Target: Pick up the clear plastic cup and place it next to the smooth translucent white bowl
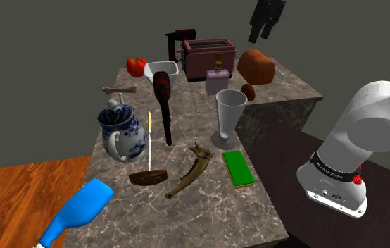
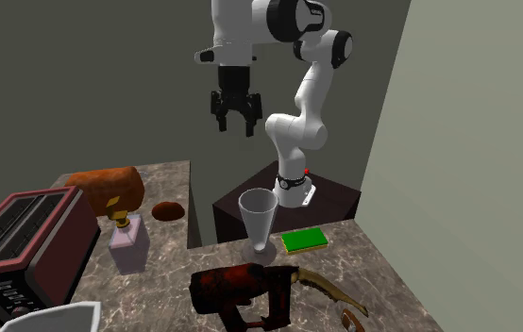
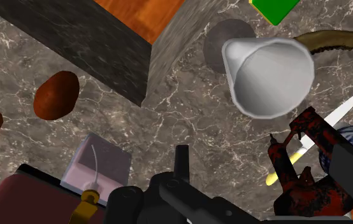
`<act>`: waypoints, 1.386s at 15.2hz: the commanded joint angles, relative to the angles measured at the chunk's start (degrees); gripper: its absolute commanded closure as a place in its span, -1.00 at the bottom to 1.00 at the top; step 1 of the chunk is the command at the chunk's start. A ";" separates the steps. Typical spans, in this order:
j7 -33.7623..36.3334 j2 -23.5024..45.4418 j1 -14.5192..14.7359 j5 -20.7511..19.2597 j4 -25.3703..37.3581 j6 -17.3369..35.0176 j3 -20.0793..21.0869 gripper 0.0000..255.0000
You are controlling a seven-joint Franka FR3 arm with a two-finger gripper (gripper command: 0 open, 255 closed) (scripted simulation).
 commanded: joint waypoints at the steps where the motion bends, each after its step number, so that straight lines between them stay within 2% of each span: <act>1: 0.00 0.00 0.00 0.00 0.00 0.00 0.00 -1.00; 12: -4.71 8.08 3.10 4.75 -14.19 16.65 -0.89 -1.00; 21: -5.41 11.22 4.02 6.14 -18.82 24.21 -0.32 -1.00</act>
